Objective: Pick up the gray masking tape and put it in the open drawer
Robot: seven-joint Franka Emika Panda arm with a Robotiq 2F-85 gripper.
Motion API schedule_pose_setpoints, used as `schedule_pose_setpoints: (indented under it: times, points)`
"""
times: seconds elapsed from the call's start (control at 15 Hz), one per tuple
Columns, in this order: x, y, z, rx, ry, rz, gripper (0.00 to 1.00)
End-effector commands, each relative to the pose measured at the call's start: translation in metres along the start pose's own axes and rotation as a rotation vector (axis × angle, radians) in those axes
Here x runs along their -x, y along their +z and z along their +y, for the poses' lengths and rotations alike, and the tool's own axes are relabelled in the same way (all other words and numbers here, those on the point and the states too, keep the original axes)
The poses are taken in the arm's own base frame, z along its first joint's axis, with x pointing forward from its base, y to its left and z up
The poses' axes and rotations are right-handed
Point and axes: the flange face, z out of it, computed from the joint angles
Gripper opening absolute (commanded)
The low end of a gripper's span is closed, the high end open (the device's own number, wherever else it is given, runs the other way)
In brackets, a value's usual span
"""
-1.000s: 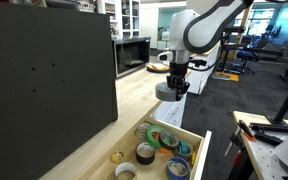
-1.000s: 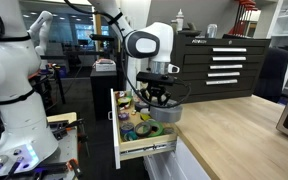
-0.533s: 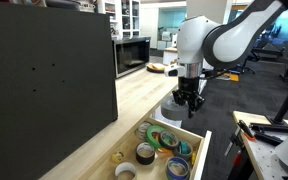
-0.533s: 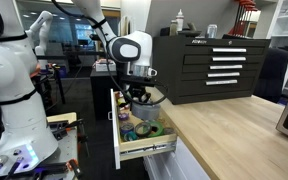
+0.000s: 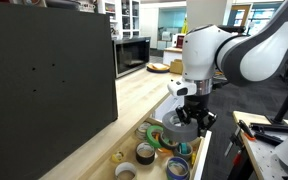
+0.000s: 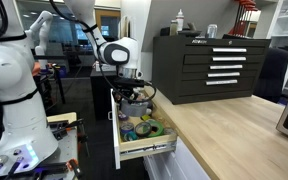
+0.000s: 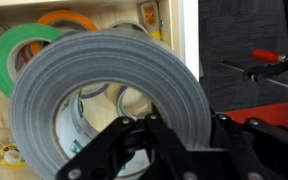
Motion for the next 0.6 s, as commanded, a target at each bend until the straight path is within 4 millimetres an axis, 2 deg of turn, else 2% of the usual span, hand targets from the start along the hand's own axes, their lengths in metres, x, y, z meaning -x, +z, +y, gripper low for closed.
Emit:
schedule_pose_setpoints:
  times: [0.0, 0.53]
  points:
    - [-0.022, 0.001, -0.009, 0.028, -0.077, 0.036, 0.12]
    - [-0.06, 0.032, -0.009, 0.031, -0.17, 0.078, 0.12]
